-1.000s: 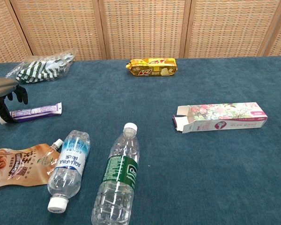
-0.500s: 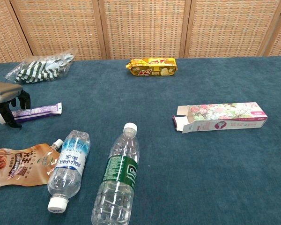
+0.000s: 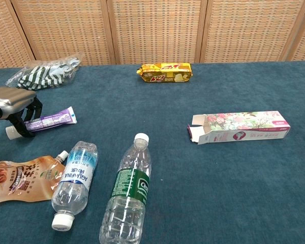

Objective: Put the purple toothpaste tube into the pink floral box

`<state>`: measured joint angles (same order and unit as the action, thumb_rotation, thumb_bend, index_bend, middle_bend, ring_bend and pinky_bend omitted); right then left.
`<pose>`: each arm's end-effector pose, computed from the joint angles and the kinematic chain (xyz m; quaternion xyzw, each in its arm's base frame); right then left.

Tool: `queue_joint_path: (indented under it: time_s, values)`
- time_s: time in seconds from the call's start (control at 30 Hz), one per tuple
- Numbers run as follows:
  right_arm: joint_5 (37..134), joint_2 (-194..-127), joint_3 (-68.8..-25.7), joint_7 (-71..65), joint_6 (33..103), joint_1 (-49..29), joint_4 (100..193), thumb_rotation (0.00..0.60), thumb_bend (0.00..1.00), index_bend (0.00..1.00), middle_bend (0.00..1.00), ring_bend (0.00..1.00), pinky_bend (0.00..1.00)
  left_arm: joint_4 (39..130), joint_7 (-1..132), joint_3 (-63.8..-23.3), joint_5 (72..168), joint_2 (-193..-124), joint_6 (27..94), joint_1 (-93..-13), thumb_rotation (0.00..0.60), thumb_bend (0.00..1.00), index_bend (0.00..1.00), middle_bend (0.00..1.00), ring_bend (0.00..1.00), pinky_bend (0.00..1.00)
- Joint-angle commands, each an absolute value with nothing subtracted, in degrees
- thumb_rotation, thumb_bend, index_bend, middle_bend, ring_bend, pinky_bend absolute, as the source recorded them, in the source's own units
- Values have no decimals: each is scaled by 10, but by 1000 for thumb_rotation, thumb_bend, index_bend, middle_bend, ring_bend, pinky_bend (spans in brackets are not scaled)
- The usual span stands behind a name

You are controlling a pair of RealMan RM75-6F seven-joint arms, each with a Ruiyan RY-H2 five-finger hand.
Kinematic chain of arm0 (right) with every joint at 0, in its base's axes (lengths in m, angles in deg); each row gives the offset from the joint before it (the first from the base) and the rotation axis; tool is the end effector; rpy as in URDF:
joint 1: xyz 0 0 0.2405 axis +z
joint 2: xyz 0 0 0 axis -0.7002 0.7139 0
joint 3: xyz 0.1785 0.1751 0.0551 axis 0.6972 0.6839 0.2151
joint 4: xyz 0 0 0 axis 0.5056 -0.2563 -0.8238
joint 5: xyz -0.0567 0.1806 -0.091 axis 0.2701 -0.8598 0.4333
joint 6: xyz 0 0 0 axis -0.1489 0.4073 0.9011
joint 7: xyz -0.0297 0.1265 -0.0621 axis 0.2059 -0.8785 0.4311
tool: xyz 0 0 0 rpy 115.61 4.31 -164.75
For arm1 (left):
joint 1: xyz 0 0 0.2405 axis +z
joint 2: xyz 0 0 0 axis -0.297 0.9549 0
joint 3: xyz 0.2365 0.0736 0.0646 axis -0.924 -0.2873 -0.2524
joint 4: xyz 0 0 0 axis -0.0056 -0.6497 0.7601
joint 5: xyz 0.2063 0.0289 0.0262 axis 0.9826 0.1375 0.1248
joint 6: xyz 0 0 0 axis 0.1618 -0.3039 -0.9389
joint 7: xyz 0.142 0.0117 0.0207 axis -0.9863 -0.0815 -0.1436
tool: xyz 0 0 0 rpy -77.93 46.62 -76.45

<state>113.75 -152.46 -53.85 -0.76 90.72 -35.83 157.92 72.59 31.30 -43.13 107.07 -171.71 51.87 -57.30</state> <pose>-0.2874 -0.2027 0.1103 0.6105 -0.3533 0.4509 0.5469 -0.2616 0.3761 -0.0105 -0.6966 -0.3518 -0.1914 0.5953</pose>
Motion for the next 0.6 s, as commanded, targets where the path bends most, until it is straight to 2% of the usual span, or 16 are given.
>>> queue_joint_path:
  time_s: [0.03, 0.23, 0.6]
  values:
    - [1137, -1524, -538, -9, 908, -359, 1579, 600, 111, 40, 0, 0, 0, 718, 363, -439, 1131, -1715, 542, -567, 600, 276, 792, 689, 613, 600]
    - [1137, -1524, -538, -10, 908, -358, 1579, 600, 111, 39, 0, 0, 0, 766, 427, -434, 1202, -1664, 574, -562, 600, 277, 794, 690, 613, 600]
    - [1140, -1526, -539, -2, 906, -357, 1583, 600, 111, 39, 0, 0, 0, 904, 580, -444, 1360, -1514, 635, -545, 600, 276, 795, 689, 613, 600]
